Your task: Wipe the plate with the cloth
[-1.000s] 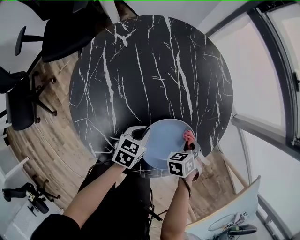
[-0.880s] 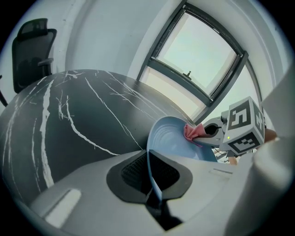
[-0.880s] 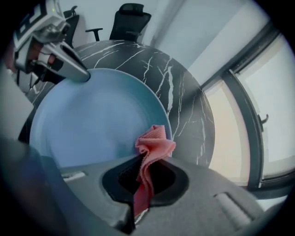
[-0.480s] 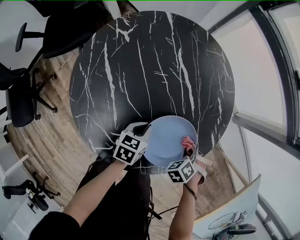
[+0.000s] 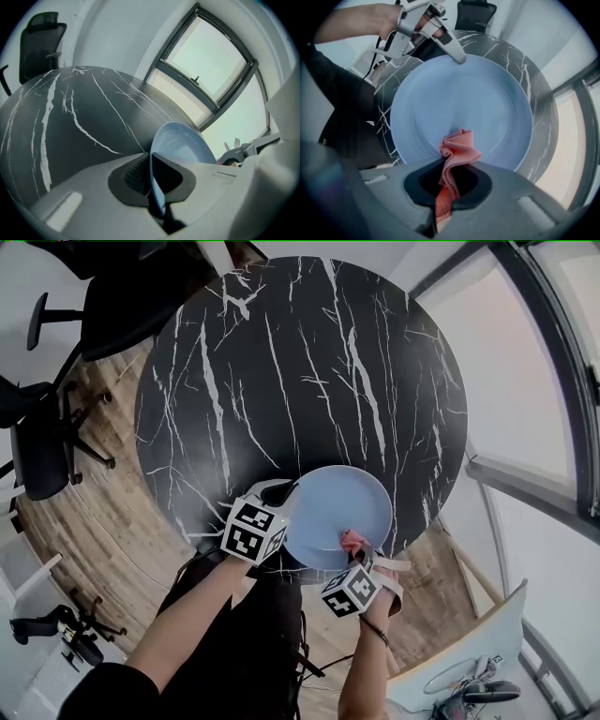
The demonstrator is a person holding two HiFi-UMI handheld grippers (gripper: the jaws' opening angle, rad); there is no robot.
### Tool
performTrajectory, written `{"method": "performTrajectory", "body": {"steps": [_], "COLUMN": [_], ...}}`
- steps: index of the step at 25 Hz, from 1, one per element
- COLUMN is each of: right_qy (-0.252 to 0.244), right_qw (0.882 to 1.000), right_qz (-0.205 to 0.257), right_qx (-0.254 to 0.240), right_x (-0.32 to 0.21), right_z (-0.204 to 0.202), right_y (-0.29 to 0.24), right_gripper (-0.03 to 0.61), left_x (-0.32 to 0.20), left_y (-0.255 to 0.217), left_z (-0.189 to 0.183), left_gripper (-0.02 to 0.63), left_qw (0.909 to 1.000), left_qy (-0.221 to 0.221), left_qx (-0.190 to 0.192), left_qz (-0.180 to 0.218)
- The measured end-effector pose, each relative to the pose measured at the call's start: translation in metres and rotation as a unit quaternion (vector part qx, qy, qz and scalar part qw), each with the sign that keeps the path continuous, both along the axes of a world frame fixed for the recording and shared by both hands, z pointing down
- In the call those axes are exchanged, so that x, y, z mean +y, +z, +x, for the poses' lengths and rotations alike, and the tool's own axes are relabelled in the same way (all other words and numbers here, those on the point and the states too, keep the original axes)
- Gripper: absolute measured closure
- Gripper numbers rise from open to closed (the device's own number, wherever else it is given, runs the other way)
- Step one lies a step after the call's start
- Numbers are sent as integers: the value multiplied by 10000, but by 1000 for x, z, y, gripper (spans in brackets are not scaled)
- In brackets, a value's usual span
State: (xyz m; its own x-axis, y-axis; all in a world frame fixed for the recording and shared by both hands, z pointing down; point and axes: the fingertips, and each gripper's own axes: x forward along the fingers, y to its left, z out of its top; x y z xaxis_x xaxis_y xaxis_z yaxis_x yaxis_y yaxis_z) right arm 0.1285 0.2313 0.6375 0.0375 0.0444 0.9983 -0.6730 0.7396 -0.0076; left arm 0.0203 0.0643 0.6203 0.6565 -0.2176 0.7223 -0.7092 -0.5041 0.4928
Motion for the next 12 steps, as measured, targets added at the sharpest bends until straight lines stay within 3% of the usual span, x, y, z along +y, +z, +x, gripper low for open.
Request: {"method": "performTrajectory", "body": {"steps": [12], "right_qy": [246], "right_qw": [9951], "right_qz": [-347], "right_qx": [-897], "right_x": [18], "right_z": [-54], "right_y": [-1], "right_gripper": [569], "left_x": [0], "left_y": [-1], "left_z": [1], "left_gripper": [591], "left_qw": [9999], "left_qy": [-44], "left_qx": [61], "left_qz": [-71]}}
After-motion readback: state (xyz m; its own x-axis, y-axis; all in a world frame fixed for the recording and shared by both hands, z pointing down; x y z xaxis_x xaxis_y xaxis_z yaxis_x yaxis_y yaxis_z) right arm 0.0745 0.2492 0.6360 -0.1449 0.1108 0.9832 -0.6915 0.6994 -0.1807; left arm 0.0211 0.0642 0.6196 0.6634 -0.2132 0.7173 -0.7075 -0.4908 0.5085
